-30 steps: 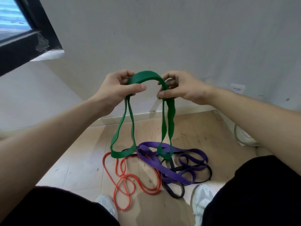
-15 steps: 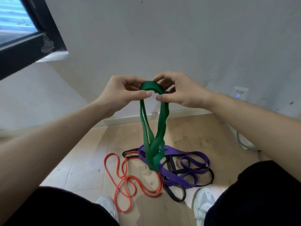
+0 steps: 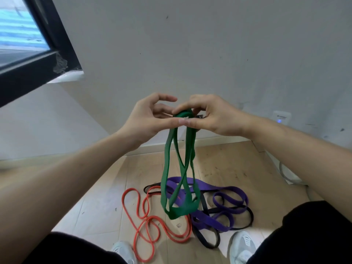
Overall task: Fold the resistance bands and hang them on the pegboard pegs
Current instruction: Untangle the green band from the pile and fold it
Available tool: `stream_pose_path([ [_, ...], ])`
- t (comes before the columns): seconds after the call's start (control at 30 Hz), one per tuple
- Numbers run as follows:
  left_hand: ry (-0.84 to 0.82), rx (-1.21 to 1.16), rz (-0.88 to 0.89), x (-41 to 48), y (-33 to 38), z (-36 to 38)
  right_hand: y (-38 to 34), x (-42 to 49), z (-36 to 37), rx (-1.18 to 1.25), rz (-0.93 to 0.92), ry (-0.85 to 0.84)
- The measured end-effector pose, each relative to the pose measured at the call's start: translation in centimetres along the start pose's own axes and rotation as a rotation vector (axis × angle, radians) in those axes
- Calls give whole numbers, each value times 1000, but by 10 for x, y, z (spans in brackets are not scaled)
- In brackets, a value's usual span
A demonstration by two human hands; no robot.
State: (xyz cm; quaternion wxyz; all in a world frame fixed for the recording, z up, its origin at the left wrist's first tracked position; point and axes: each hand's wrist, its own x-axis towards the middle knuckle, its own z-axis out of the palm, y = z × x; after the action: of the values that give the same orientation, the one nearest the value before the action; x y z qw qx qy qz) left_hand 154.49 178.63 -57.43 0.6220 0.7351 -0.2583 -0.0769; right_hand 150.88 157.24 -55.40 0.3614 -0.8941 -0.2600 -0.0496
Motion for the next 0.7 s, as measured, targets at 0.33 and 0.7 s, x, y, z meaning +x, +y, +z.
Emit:
stream_pose_path([
  [0.33, -47, 54, -8, -3, -10, -6, -7, -3, -12, 37, 22, 122],
  [0.7, -53, -27, 47, -4, 0, -1, -9, -4, -1, 73, 22, -9],
])
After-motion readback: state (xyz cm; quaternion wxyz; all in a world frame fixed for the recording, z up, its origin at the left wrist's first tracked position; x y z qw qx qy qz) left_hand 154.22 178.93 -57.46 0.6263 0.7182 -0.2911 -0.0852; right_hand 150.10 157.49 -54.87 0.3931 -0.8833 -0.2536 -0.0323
